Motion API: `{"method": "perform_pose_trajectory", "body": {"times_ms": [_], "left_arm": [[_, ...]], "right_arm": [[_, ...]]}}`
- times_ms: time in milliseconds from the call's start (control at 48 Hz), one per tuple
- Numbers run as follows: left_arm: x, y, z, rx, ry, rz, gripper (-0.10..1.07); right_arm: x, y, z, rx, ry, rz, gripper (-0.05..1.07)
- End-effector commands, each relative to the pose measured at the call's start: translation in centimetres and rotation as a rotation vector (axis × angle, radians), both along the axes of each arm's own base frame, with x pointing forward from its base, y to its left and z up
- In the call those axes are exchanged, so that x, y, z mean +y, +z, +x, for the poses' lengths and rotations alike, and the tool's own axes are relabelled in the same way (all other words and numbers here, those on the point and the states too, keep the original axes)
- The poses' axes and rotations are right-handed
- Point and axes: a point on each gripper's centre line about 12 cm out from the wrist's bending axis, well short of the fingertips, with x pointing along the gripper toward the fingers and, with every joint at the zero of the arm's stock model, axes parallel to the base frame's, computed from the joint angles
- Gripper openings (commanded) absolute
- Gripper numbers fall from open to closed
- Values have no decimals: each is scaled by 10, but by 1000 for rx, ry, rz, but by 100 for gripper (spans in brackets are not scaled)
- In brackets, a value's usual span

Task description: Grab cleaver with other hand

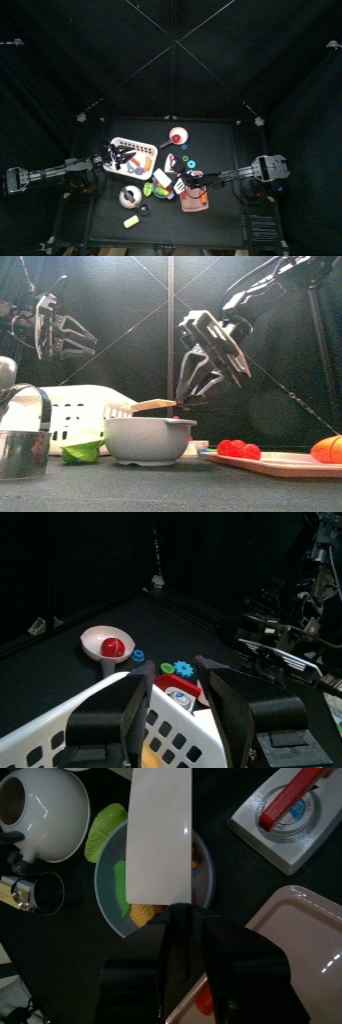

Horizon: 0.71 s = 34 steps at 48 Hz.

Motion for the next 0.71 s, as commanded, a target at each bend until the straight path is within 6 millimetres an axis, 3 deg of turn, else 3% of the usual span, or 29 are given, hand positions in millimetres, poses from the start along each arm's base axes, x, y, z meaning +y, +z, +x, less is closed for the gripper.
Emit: {"method": "perform_pose_trajectory", "body": {"times_ms": [0, 312, 542, 688], "left_arm": [[2, 13, 4, -36, 0, 11, 79], [-15, 24, 23, -77, -92, -78, 79], [-39, 23, 40, -50, -210, -83, 79], [-43, 22, 41, -48, -227, -95, 79]], "right_arm": [[3, 34, -10, -63, 12, -22, 59], [-7, 84, -30, -119, 65, -256, 59], [-10, 94, -25, -141, 140, -428, 59], [-10, 100, -21, -159, 192, -534, 59]]}}
